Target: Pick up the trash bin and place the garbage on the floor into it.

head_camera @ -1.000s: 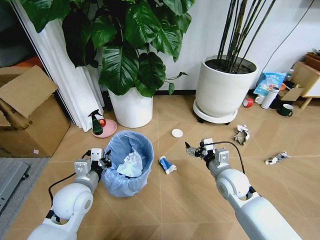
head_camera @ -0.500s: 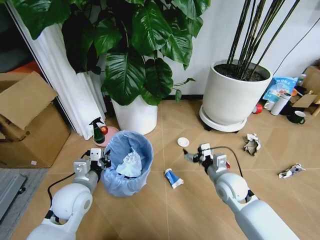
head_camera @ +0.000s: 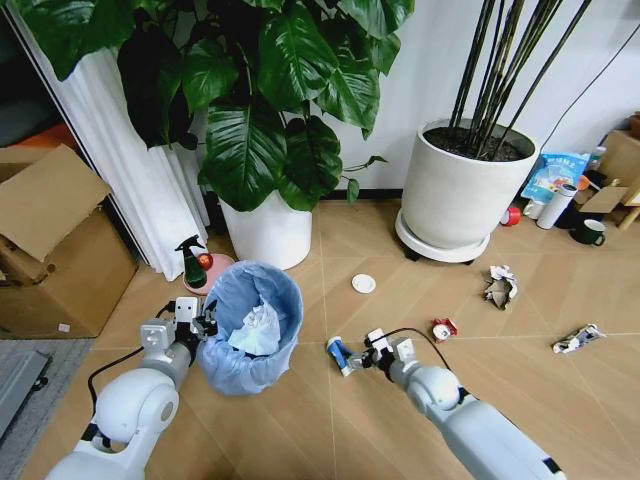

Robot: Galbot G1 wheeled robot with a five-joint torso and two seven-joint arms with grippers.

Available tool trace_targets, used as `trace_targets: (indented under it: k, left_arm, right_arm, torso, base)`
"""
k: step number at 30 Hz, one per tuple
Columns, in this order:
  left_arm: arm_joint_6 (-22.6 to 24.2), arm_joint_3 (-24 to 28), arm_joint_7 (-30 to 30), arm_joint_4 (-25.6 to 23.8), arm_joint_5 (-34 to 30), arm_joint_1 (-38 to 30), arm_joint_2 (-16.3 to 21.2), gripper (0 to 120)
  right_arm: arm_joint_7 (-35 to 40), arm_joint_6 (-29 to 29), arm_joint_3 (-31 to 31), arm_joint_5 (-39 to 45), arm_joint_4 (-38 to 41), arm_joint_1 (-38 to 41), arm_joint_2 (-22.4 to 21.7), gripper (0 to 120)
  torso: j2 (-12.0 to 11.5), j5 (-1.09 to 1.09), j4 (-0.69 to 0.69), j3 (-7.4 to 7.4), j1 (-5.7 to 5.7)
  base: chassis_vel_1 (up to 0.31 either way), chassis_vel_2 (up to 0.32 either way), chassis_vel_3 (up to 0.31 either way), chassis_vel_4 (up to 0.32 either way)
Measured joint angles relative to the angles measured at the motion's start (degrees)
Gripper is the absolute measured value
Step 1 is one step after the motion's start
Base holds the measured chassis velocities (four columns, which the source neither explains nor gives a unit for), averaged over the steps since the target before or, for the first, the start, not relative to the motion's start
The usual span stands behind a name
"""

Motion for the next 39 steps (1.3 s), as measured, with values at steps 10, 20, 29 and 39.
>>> trace_targets:
  k: [10,20,29,39]
  left_arm:
    - [0.0,0.0,-0.1,0.3,-0.7,-0.6,0.6,0]
    - [0.0,0.2,-0.1,0.7,-0.9,-1.3,0.8,0]
    - [0.0,0.2,-0.1,0.9,-1.1,-1.6,0.9,0]
    - [0.0,0.3,0.0,0.9,-1.1,-1.6,0.8,0]
  right_arm:
    - [-1.6,2.4,-0.5,-3.1,-10.2,2.7,5.6,97]
    - [-2.3,4.2,0.5,-4.9,-15.4,4.2,8.3,67]
    - [-2.3,5.2,1.5,-6.3,-17.5,4.5,9.5,32]
    - [-0.3,5.1,4.4,-5.5,-14.6,3.3,9.5,7]
  torso:
    - [0.0,0.00,-0.01,0.00,0.00]
    - [0.0,0.00,-0.01,0.00,0.00]
    - [0.0,-0.01,-0.01,0.00,0.00]
    - [0.0,0.01,-0.01,0.01,0.00]
  base:
    - [0.000,0.000,0.000,0.000]
    - [0.000,0.000,0.000,0.000]
    - [0.000,0.000,0.000,0.000]
    - [0.000,0.000,0.000,0.000]
